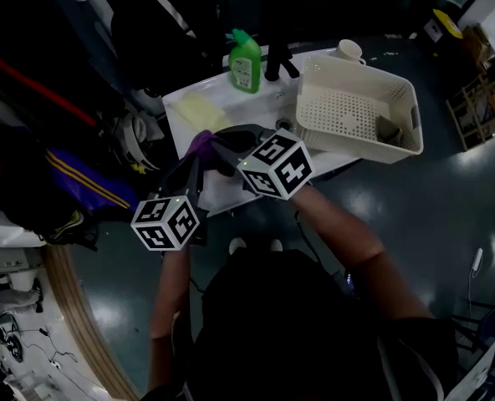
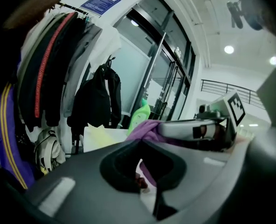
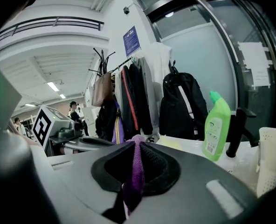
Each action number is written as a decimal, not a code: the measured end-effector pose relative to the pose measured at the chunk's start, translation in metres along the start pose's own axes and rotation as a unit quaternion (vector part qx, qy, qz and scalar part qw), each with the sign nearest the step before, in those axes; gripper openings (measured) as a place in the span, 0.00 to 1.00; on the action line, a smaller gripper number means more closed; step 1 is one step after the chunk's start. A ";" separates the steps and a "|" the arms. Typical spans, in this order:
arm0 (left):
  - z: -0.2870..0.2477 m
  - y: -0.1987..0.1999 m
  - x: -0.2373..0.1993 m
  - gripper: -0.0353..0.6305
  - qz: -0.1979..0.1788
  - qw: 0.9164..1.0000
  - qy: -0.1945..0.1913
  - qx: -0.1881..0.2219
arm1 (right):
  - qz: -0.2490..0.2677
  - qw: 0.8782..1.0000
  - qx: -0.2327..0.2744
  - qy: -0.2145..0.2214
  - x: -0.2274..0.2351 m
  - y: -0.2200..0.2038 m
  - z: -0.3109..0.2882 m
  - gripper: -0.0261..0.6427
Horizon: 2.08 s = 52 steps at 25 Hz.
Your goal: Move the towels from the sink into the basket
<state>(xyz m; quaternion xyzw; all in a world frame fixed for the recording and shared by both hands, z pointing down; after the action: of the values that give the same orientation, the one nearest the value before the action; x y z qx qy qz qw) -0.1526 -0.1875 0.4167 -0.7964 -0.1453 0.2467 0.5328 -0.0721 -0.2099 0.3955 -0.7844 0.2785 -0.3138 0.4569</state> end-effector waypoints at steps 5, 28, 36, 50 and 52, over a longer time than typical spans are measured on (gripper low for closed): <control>-0.010 0.012 0.013 0.06 -0.016 1.000 -0.017 0.004 | 0.016 1.000 0.011 -0.008 0.004 0.016 0.010 0.08; -0.073 0.072 0.077 0.06 -0.059 0.992 -0.103 0.028 | 0.030 0.991 0.068 -0.107 0.071 0.074 0.090 0.08; -0.108 0.095 0.113 0.06 -0.084 0.985 -0.145 0.033 | 0.022 0.979 0.105 -0.175 0.118 0.094 0.149 0.08; -0.164 0.096 0.202 0.06 -0.124 0.964 -0.233 0.010 | 0.008 0.947 0.106 -0.302 0.197 0.076 0.245 0.08; -0.171 0.090 0.213 0.06 -0.127 0.961 -0.245 0.002 | -0.004 0.944 0.100 -0.314 0.208 0.063 0.251 0.08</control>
<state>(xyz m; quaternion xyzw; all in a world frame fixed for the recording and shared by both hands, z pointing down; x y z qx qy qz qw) 0.1162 -0.2502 0.3359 -0.6856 -0.3708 0.3649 0.5092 0.2408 -0.2513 0.2917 -0.7947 0.0851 -0.0802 0.5957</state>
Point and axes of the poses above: the fingertips, and each gripper's own axes: z backward along the fingers, x to its right, y out of its top, the point moved 3 cm from there along z, backward along the fingers, and after that the axes turned 5 degrees about -z, right-handed, at the moved point
